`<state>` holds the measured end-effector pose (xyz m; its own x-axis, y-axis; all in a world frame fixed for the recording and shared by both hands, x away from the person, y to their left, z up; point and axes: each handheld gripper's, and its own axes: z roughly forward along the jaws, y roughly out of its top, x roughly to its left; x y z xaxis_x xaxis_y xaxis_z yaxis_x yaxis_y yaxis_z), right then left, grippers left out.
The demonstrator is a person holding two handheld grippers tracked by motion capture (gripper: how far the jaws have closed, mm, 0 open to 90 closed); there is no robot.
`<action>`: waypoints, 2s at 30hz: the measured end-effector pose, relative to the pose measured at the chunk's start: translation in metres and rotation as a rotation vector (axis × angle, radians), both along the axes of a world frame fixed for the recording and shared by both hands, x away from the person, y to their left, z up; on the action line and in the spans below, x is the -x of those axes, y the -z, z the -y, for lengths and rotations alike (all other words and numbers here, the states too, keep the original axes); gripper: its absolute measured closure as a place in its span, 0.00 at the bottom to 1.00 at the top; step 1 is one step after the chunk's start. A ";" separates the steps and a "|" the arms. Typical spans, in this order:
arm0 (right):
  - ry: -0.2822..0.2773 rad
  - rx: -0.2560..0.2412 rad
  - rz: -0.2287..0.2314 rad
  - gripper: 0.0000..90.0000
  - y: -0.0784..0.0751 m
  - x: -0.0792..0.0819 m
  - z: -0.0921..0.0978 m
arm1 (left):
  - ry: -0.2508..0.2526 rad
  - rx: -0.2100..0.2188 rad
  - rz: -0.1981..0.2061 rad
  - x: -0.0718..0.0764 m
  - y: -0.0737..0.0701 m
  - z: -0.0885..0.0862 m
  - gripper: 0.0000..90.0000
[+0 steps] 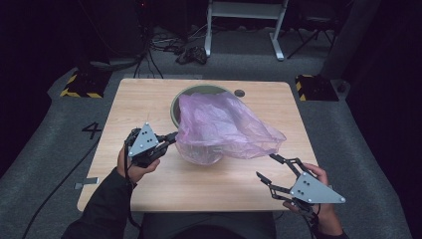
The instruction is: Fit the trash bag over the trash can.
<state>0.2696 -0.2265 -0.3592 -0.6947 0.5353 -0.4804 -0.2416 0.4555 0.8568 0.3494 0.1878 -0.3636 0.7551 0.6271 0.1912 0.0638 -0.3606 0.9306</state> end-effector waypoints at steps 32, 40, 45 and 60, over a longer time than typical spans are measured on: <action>0.108 0.203 -0.163 0.80 0.070 -0.097 -0.054 | -0.114 0.014 -0.053 -0.037 0.012 -0.019 1.00; -0.022 0.191 -0.146 0.55 0.052 -0.064 -0.047 | -0.121 0.026 -0.036 -0.034 0.011 -0.021 1.00; -0.136 0.183 -0.112 0.47 0.033 -0.033 -0.043 | -0.126 0.022 -0.031 -0.033 0.010 -0.021 1.00; -0.041 0.169 0.025 0.37 0.007 -0.035 -0.054 | -0.122 0.019 -0.030 -0.034 0.010 -0.019 0.99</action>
<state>0.3043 -0.1721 -0.3662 -0.7009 0.4168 -0.5788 -0.2837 0.5816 0.7624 0.3832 0.2066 -0.3736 0.6784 0.7179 0.1563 0.1343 -0.3304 0.9342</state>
